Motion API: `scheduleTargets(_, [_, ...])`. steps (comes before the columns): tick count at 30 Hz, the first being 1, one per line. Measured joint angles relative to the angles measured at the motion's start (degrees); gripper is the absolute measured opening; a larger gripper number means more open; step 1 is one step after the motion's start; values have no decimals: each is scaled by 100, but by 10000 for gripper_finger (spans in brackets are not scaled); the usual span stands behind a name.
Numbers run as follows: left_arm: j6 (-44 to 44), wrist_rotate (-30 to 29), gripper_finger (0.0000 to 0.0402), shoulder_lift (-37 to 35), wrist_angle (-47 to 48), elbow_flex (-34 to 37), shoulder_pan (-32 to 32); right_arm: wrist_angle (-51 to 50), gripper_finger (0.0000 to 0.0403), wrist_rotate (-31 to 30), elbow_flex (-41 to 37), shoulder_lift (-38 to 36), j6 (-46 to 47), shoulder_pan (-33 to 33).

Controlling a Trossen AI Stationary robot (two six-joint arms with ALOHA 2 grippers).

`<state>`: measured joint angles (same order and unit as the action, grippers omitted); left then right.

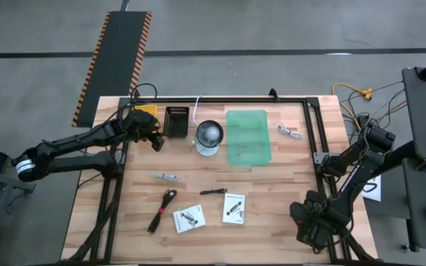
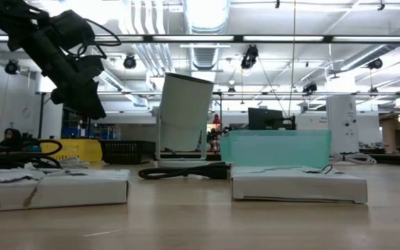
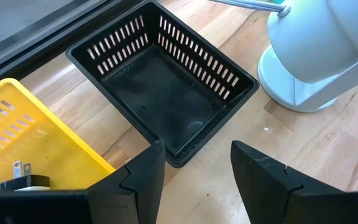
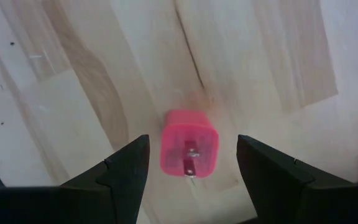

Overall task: Pick and place items into bin
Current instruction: Put the pink charger adapter into the yellow bin

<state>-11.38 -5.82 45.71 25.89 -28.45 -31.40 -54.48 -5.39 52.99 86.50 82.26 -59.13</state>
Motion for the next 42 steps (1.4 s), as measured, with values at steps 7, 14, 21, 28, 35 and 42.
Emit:
scheduleTargets(7, [9, 0, 167, 0, -2, 0, -2, 143, 226, -45, -30, 0, 69, -25])
scheduleTargets(14, [29, 0, 167, 0, -7, 0, 0, 731, 226, -27, -495, 0, 92, -26])
scheduleTargets(21, [28, 0, 167, 0, -6, 0, -2, 809, 226, 95, -695, 0, 300, -26])
scheduleTargets(28, [27, 0, 167, 0, -28, 0, -1, 871, 226, 103, -778, 0, 311, -26])
scheduleTargets(35, [26, 0, 167, 0, -24, 0, 0, 884, 223, 96, -855, 0, 319, -26])
scheduleTargets(42, [24, 0, 167, 0, -17, 0, -1, 882, 173, 92, -855, -1, 278, -26])
